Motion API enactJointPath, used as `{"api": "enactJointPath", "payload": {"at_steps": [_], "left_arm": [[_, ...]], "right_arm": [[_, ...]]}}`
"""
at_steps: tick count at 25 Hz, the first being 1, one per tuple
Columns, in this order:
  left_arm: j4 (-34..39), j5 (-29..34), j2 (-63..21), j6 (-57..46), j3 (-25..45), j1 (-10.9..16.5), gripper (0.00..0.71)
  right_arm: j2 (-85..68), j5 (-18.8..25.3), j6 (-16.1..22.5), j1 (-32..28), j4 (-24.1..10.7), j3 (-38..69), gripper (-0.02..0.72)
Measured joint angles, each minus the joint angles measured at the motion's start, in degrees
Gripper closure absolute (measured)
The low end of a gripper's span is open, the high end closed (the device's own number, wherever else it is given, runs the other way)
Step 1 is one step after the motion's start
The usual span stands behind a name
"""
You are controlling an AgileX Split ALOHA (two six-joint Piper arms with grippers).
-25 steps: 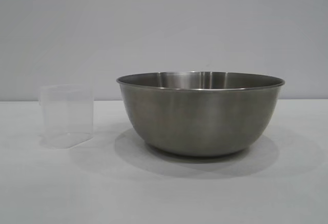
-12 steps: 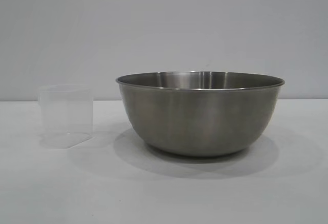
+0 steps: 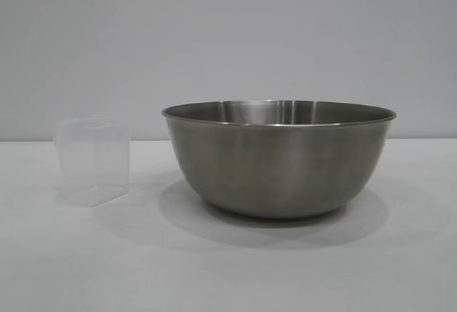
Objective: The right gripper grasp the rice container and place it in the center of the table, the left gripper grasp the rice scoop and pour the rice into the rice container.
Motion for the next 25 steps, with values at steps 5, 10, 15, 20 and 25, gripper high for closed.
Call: {"api": "enactJointPath", "payload": {"at_steps": [5, 10, 15, 20, 25], "left_arm": [[0.0, 0.0, 0.0, 0.0, 0.0, 3.67, 0.508], [0.0, 0.0, 0.0, 0.0, 0.0, 7.12, 0.508], [0.0, 0.0, 0.0, 0.0, 0.0, 10.5, 0.508], [0.0, 0.0, 0.0, 0.0, 0.0, 11.94, 0.508], [0.0, 0.0, 0.0, 0.0, 0.0, 11.99, 0.508]], "right_arm": [[0.0, 0.0, 0.0, -6.77, 0.0, 0.0, 0.305], [0.0, 0.0, 0.0, -11.14, 0.0, 0.0, 0.305], [0.0, 0.0, 0.0, -13.5, 0.0, 0.0, 0.305], [0.0, 0.0, 0.0, -15.41, 0.03, 0.0, 0.305], [0.0, 0.0, 0.0, -15.55, 0.13, 0.0, 0.305]]}}
